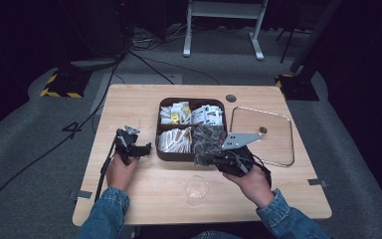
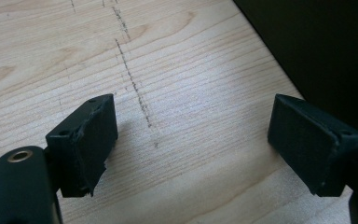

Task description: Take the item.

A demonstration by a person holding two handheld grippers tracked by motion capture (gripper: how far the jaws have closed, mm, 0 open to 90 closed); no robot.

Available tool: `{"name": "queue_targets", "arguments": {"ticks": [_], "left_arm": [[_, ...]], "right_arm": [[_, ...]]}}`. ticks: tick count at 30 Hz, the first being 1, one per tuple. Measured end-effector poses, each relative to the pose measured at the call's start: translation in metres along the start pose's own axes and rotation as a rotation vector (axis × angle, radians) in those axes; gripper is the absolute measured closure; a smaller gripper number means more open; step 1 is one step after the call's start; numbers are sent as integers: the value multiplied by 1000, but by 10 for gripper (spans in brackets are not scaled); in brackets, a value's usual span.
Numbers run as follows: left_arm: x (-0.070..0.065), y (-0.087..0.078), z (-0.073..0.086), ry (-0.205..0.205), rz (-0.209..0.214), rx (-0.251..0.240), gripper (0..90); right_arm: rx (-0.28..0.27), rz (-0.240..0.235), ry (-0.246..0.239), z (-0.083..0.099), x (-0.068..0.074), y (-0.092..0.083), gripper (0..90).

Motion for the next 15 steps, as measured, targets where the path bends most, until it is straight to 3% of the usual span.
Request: {"name": "queue_targets", "arguments": {"ticks": [15], "left_arm": [[0,0,0,-3,-2,-1,163]], "right_arm": [[25,-70,-34,9,27,2,897]]}}
Point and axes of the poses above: each handheld gripper's, and its own axes: y roughly forward along the jaws, z roughly out of its underside, x roughly to its left, the point moved 3 cm from there along y, roughly forward along the jaws, and after that the axes turned 3 degrees about -z, right-handed, at the moved point
